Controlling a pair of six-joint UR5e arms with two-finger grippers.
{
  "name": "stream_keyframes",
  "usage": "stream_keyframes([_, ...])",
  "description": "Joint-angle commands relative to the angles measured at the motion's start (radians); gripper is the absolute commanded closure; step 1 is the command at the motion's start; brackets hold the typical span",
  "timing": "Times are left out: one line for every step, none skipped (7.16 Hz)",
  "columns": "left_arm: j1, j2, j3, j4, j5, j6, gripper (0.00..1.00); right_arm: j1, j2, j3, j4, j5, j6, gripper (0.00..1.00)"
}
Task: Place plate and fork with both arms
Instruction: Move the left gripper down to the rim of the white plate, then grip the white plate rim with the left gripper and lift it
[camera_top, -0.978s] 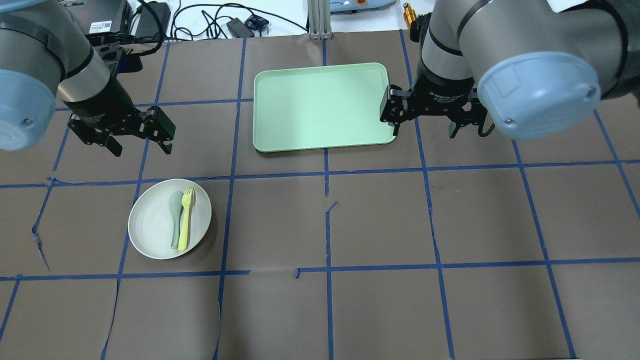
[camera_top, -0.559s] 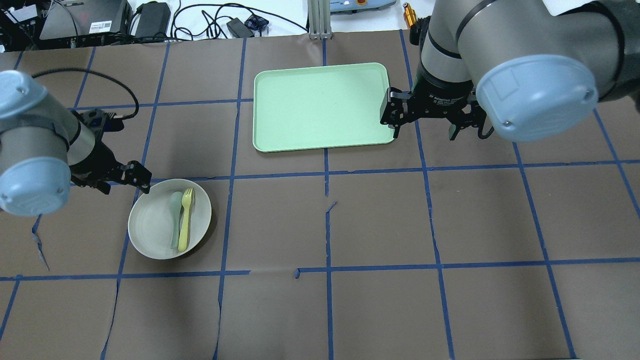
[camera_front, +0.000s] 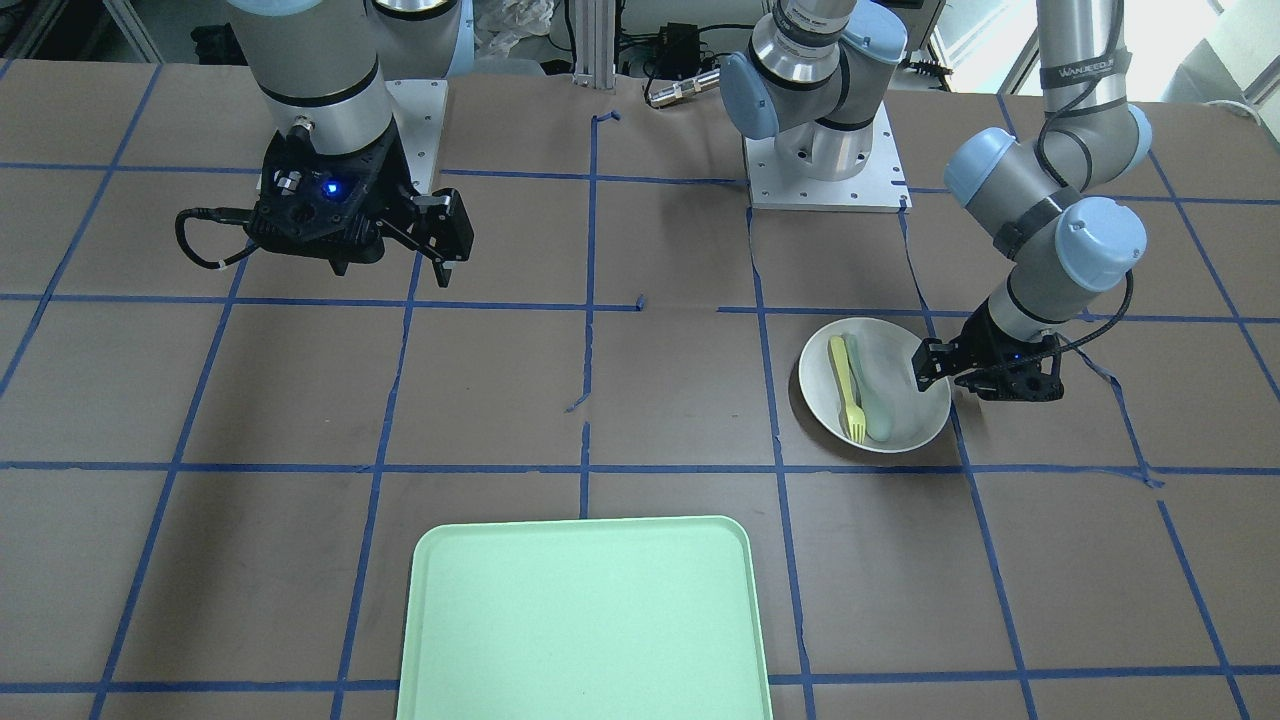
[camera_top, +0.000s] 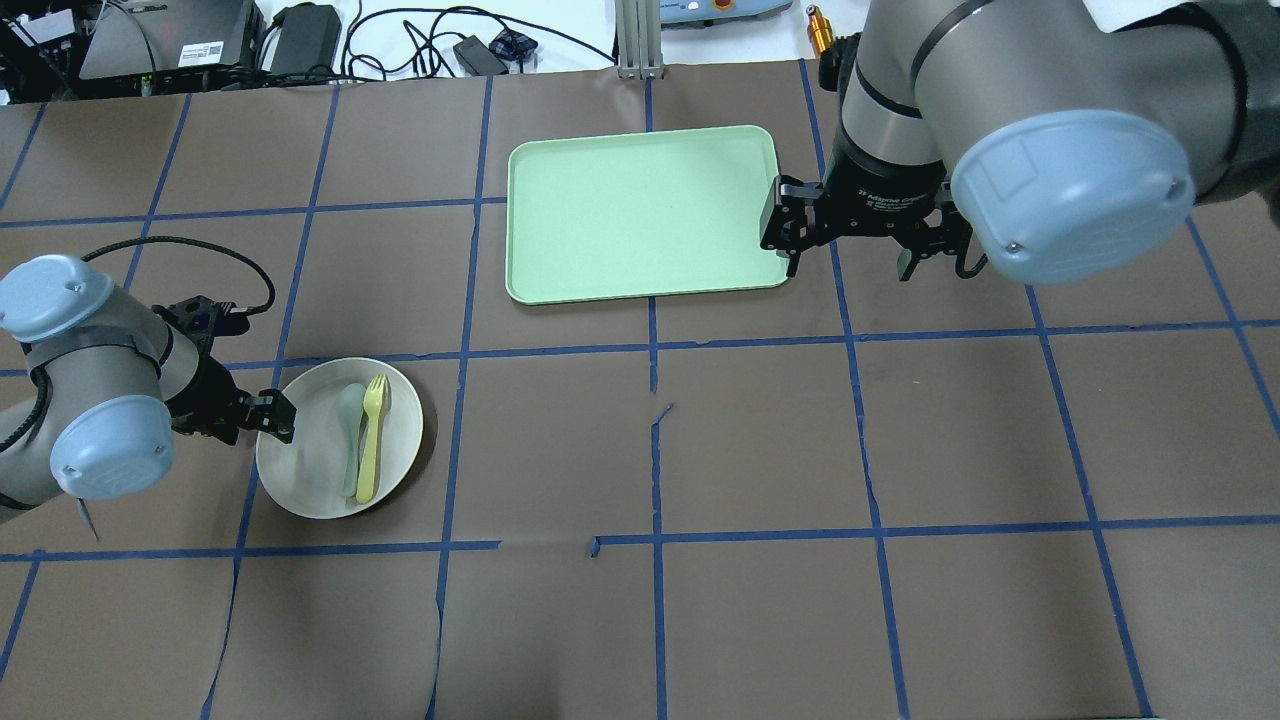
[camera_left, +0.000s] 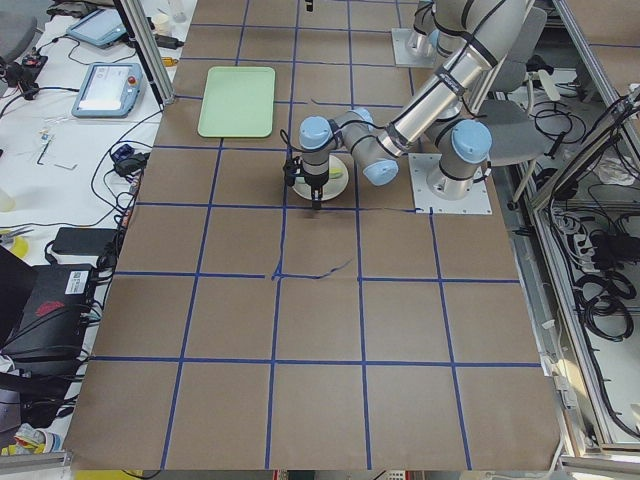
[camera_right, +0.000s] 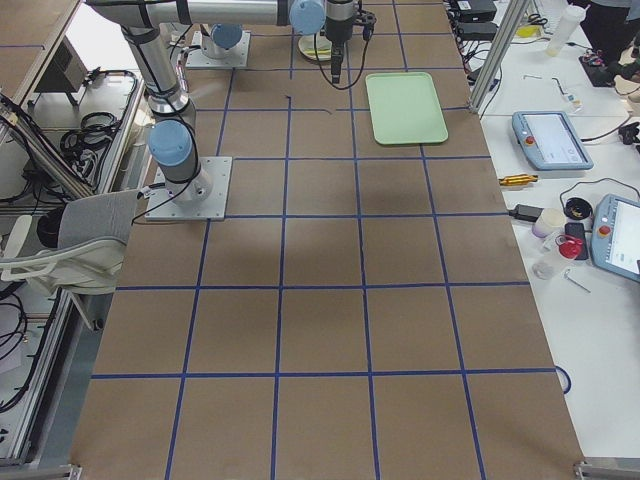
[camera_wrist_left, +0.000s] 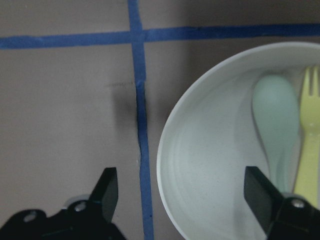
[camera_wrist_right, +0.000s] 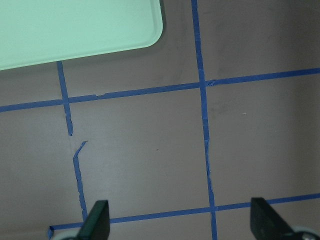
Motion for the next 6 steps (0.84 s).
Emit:
stream_keyframes([0.023, -0.005, 0.002, -0.007, -0.005, -0.002, 1.00, 0.001, 0.000, 0.000, 0.000, 0.000, 0.000, 0.00])
stream_keyframes([0.031, -0.002, 0.002, -0.007, -0.005, -0.002, 1.00, 0.001, 0.000, 0.000, 0.000, 0.000, 0.000, 0.00])
stream_keyframes([0.033, 0.001, 0.002, -0.016, -0.026, -0.007, 1.00, 0.001, 0.000, 0.000, 0.000, 0.000, 0.000, 0.00])
stream_keyframes([0.034, 0.009, 0.007, -0.039, -0.095, -0.019, 1.00, 0.001, 0.000, 0.000, 0.000, 0.000, 0.000, 0.00])
stream_keyframes([0.027, 0.013, 0.028, -0.084, -0.200, -0.047, 1.00, 0.002, 0.000, 0.000, 0.000, 0.000, 0.000, 0.00])
stream_keyframes([0.010, 0.003, 0.074, -0.140, -0.261, -0.074, 1.00, 0.001, 0.000, -0.001, 0.000, 0.000, 0.000, 0.00])
